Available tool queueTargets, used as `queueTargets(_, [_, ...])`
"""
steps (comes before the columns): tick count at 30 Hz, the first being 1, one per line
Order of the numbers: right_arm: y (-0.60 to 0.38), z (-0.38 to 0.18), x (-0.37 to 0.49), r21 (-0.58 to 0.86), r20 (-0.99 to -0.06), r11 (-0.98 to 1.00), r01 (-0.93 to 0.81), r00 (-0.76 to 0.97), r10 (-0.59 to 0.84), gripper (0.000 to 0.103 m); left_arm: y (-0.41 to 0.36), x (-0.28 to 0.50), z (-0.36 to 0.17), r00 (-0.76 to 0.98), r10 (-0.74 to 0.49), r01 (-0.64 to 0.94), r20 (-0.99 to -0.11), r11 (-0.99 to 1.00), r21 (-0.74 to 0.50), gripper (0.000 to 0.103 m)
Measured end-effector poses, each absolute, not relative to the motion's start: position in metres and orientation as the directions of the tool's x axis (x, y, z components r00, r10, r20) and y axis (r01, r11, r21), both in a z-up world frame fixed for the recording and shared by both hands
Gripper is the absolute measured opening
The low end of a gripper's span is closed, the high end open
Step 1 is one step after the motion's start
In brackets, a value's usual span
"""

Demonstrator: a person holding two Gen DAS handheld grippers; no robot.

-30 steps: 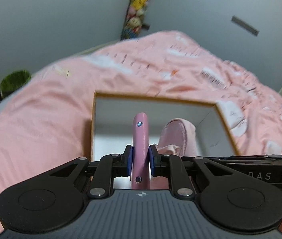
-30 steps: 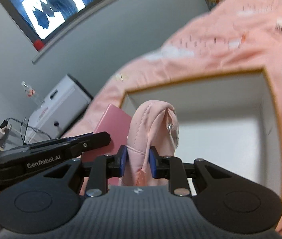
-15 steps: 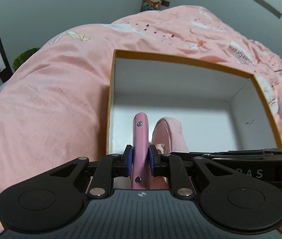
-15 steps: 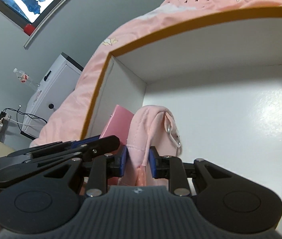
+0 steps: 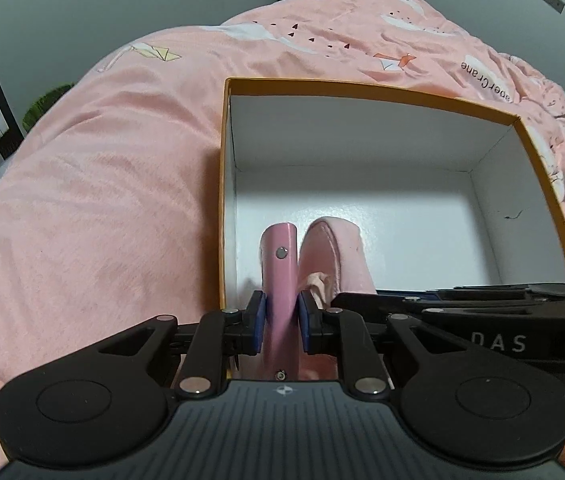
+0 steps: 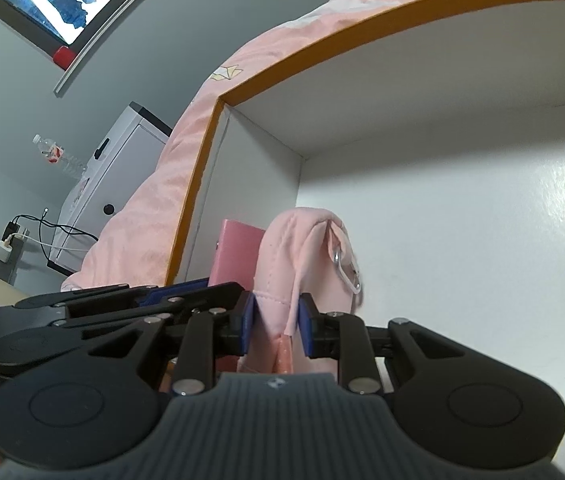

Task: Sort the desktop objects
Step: 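Lift and carry the pink phone and pink pouch over the orange box with both tools, then lower both items into the box and open both tools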

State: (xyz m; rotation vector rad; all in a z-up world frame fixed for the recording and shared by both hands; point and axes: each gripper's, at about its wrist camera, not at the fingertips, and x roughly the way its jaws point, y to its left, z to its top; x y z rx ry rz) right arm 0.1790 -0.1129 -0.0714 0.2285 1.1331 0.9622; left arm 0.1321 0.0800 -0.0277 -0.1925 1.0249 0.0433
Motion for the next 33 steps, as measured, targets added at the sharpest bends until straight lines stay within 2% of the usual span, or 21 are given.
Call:
queueTargets(6, [-0.104, -0.067, 0.174, 0.549, -0.660, 0.593, -0.589, 0.129, 0.740, 0.025, 0.091, 0.119, -0.009, 0.575, -0.092, -0.116, -0.813, 0.974, -0.193, 0.028])
queueTargets(12, [-0.084, -0.068, 0.166, 0.527, -0.665, 0.557, -0.642, 0.096, 0.741, 0.025, 0.094, 0.111, 0.008, 0.602, -0.063, -0.114, -0.796, 0.980, -0.164, 0.034])
queueTargets(26, [-0.057, -0.074, 0.153, 0.428, -0.722, 0.582, -0.691, 0.125, 0.680, 0.023, 0.104, 0.102, 0.010, 0.588, -0.044, -0.144, -0.807, 0.977, -0.158, 0.036])
queueTargets(33, [-0.058, -0.064, 0.146, 0.364, -0.734, 0.606, -0.707, 0.183, 0.654, 0.034, 0.102, 0.095, 0.014, 0.590, -0.044, -0.144, -0.806, 0.977, -0.158, 0.037])
